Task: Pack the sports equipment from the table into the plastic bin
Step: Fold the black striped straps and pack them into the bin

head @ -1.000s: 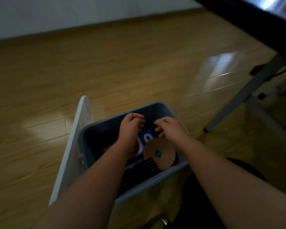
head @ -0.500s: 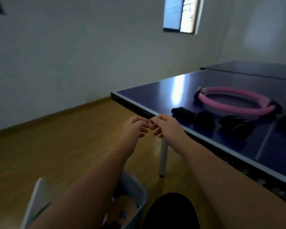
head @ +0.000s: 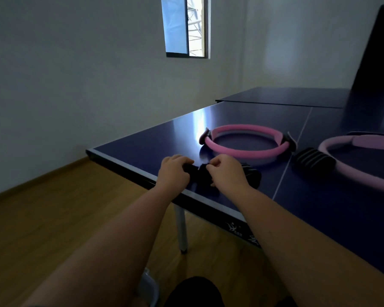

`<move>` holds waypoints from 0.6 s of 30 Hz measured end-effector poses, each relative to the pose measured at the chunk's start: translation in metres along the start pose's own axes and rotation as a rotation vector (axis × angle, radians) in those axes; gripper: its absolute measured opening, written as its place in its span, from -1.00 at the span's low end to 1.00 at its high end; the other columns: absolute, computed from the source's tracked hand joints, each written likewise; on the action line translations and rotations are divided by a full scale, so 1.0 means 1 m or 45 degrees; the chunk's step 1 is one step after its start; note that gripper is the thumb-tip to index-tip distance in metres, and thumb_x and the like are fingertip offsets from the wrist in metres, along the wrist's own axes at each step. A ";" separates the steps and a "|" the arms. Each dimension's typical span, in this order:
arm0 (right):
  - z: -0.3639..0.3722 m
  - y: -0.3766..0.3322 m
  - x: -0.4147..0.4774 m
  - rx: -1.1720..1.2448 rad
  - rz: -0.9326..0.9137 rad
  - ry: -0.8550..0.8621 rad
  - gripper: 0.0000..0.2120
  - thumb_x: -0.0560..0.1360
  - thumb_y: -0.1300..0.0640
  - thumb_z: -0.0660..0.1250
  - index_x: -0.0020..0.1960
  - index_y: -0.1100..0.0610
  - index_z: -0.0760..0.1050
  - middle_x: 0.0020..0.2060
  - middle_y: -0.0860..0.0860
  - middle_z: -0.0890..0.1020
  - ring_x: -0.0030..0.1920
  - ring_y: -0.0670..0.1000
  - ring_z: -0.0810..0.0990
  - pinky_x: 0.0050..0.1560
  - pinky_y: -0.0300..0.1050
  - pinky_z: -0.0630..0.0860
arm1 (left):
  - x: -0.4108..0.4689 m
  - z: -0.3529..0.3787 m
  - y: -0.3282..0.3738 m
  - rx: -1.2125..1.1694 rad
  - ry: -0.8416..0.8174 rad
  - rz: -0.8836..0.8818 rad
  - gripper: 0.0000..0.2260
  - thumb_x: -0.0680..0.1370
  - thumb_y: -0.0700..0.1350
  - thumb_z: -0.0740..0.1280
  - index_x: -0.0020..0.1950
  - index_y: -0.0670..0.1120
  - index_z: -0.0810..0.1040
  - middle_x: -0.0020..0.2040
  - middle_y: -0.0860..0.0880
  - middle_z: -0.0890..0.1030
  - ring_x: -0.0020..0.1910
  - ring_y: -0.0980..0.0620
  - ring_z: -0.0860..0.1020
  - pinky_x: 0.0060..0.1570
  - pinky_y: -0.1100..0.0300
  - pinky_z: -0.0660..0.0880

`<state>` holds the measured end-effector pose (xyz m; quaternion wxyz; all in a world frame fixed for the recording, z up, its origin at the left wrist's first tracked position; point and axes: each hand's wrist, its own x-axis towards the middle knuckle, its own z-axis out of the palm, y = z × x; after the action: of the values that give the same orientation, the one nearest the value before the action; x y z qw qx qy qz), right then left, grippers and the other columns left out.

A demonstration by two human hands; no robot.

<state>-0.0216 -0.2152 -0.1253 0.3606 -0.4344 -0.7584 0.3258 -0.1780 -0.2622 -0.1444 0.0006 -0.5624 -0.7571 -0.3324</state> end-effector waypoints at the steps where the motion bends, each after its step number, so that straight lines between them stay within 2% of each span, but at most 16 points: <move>1: 0.005 0.000 0.003 -0.145 -0.017 -0.008 -0.88 0.54 0.12 0.33 -0.08 0.18 0.53 -0.15 0.12 0.63 -0.09 0.16 0.64 -0.04 0.04 0.59 | 0.003 0.001 -0.003 0.083 -0.038 -0.007 -0.54 0.47 -0.31 0.27 0.33 0.00 0.55 0.34 0.03 0.50 0.39 -0.10 0.32 0.36 0.00 0.34; 3: 0.014 -0.001 0.009 -0.369 -0.021 -0.017 -0.80 0.58 0.10 0.31 0.07 0.24 0.50 0.01 0.17 0.62 0.07 0.19 0.59 -0.01 -0.08 0.45 | 0.011 0.002 -0.010 0.213 -0.108 -0.002 -0.52 0.50 -0.27 0.27 0.41 0.00 0.48 0.41 0.03 0.46 0.44 -0.09 0.27 0.38 -0.02 0.31; 4: 0.017 -0.001 0.011 -0.426 -0.012 -0.016 -0.78 0.59 0.10 0.30 0.11 0.25 0.48 0.06 0.18 0.61 0.12 0.19 0.58 0.00 -0.08 0.42 | 0.015 0.003 -0.013 0.235 -0.150 0.002 -0.52 0.52 -0.26 0.27 0.43 0.00 0.46 0.42 0.01 0.46 0.45 -0.09 0.28 0.40 -0.03 0.31; 8: 0.031 0.007 0.025 -0.532 0.073 -0.026 -0.80 0.57 0.16 0.34 0.15 0.22 0.47 0.11 0.17 0.62 0.16 0.17 0.59 0.03 -0.07 0.48 | 0.026 0.012 -0.027 0.337 -0.333 -0.013 -0.52 0.59 -0.21 0.24 0.51 0.01 0.36 0.41 -0.03 0.46 0.39 -0.11 0.35 0.34 -0.02 0.38; 12: 0.035 0.013 0.035 -0.472 0.204 -0.078 -0.75 0.48 0.17 0.39 0.13 0.21 0.52 0.06 0.16 0.64 0.12 0.19 0.61 -0.07 -0.07 0.47 | 0.023 0.020 -0.035 0.616 -0.145 0.031 -0.62 0.65 -0.06 0.19 0.48 0.06 0.37 0.37 0.01 0.47 0.34 -0.10 0.38 0.23 -0.04 0.41; 14: 0.034 0.014 0.038 -0.427 0.219 -0.131 -0.77 0.46 0.15 0.38 0.08 0.22 0.56 0.01 0.17 0.65 0.08 0.20 0.62 -0.10 -0.09 0.45 | 0.021 0.019 -0.036 0.677 -0.033 0.015 -0.71 0.66 -0.01 0.15 0.37 0.02 0.43 0.25 0.00 0.52 0.25 -0.09 0.46 0.16 -0.03 0.39; 16: 0.025 0.014 0.035 -0.284 0.230 -0.099 -0.79 0.45 0.14 0.39 0.03 0.24 0.56 -0.08 0.15 0.64 -0.03 0.18 0.62 -0.18 -0.12 0.41 | 0.019 0.017 -0.031 0.504 0.134 -0.011 -0.80 0.68 -0.03 0.11 0.18 -0.05 0.46 0.04 -0.03 0.55 0.04 -0.08 0.54 0.03 0.00 0.42; 18: 0.017 0.008 0.033 -0.059 0.185 0.000 -0.80 0.44 0.10 0.38 -0.06 0.24 0.56 -0.18 0.13 0.64 -0.15 0.15 0.60 -0.24 -0.09 0.40 | 0.016 0.006 -0.021 0.056 0.258 -0.180 -0.81 0.70 -0.06 0.08 0.05 -0.13 0.42 -0.12 -0.04 0.51 -0.14 -0.07 0.52 -0.17 0.07 0.41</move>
<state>-0.0443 -0.1854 -0.1325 0.3259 -0.4965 -0.7322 0.3334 -0.1994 -0.2488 -0.1531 0.0659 -0.4710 -0.7980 -0.3701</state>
